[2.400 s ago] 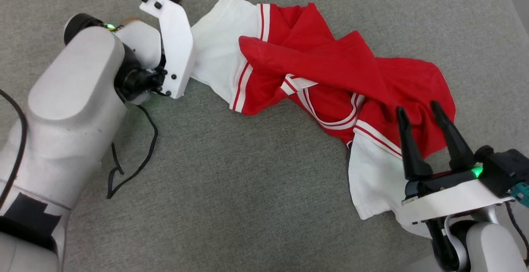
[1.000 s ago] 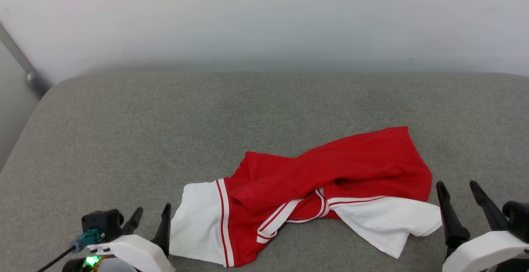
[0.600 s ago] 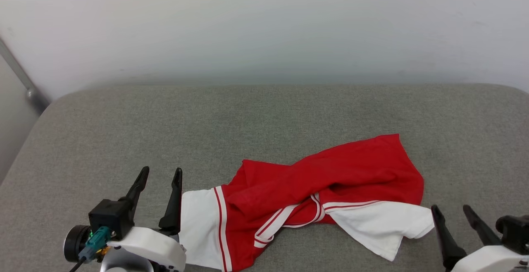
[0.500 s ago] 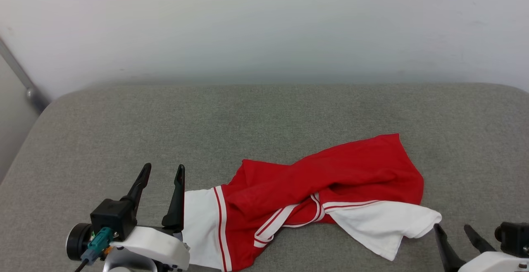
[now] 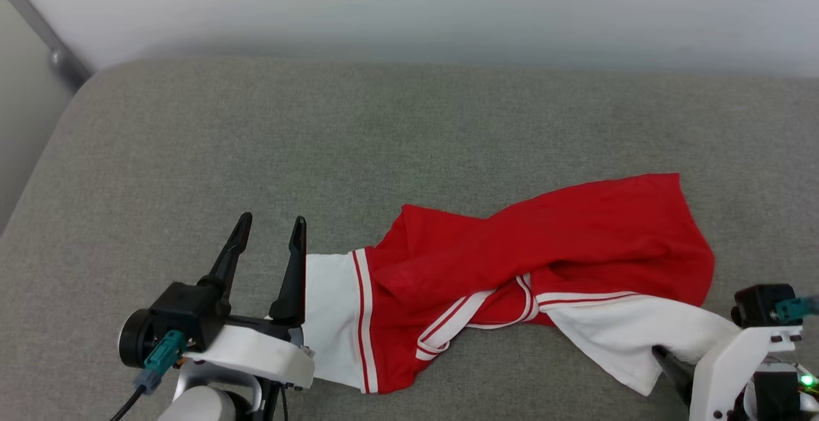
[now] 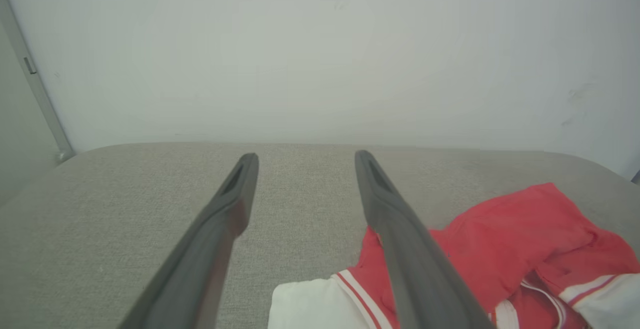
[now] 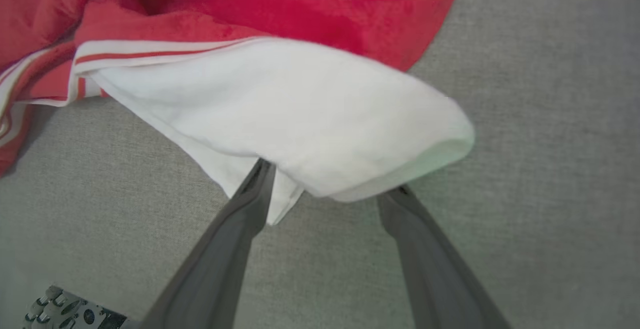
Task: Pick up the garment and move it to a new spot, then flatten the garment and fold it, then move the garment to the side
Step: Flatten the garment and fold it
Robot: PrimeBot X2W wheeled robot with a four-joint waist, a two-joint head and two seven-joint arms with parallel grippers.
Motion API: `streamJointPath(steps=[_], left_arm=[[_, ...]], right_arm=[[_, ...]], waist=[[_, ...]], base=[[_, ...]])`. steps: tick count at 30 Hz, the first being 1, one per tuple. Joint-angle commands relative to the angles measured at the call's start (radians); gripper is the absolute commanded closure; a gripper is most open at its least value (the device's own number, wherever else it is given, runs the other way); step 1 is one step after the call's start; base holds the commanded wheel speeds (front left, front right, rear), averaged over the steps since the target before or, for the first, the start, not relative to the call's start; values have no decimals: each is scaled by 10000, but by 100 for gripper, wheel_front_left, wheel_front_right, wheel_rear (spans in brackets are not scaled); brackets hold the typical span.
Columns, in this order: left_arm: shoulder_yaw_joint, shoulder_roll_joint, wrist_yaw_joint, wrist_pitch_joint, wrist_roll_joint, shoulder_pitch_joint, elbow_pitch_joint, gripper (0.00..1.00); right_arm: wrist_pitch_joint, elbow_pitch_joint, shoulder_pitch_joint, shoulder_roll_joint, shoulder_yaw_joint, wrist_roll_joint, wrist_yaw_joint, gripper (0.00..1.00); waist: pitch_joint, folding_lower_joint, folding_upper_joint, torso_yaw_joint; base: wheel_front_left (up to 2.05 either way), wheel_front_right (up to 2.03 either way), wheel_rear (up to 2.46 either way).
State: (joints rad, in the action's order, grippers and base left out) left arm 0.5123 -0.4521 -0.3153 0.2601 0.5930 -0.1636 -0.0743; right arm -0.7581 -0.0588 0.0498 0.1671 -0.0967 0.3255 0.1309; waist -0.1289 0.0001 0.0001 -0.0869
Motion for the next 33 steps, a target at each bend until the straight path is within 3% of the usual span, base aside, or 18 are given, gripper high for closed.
streamJointPath(steps=[1, 8, 9, 10, 11, 19, 28, 33], left_arm=[[-30, 88, 83, 60, -102, -187, 66, 0], [-137, 307, 343, 69, -194, -308, 422, 0], [-137, 326, 376, 70, -201, -307, 508, 0], [-131, 334, 413, 70, -190, -287, 602, 0], [-138, 348, 417, 64, -134, -235, 698, 0], [-222, -89, 649, -638, 411, 254, 1277, 0], [515, -1504, 1685, -4823, 2038, 703, 1319, 0], [658, -1650, 2109, -5734, 2366, 101, 1706, 0]], right_arm=[[-21, 306, -318, 138, 125, -7, -3, 0], [-319, 2121, -855, 209, 603, 165, -8, 0], [-439, 2342, -797, 166, 679, 249, -8, 31], [-481, 2479, -752, 127, 730, 336, -8, 78], [-448, 2538, -731, 116, 770, 373, -6, 100], [437, 1382, -586, 305, 428, 365, -5, 100], [85, -132, 579, 116, -51, 240, -6, 100], [44, -287, 518, -72, 55, 287, -5, 100]], waist=[[-427, -1, -1, -236], [-699, -1, -1, -298], [-689, -1, -1, -303], [-657, -1, -1, -298], [-603, -1, -1, -281], [140, -1, -1, 25], [826, -1, -1, 479], [395, -1, -1, 697]], base=[[0, 0, 0], [0, 0, 0], [0, 0, 0], [0, 0, 0], [0, 0, 0], [0, 0, 0], [0, 0, 0], [0, 0, 0]])
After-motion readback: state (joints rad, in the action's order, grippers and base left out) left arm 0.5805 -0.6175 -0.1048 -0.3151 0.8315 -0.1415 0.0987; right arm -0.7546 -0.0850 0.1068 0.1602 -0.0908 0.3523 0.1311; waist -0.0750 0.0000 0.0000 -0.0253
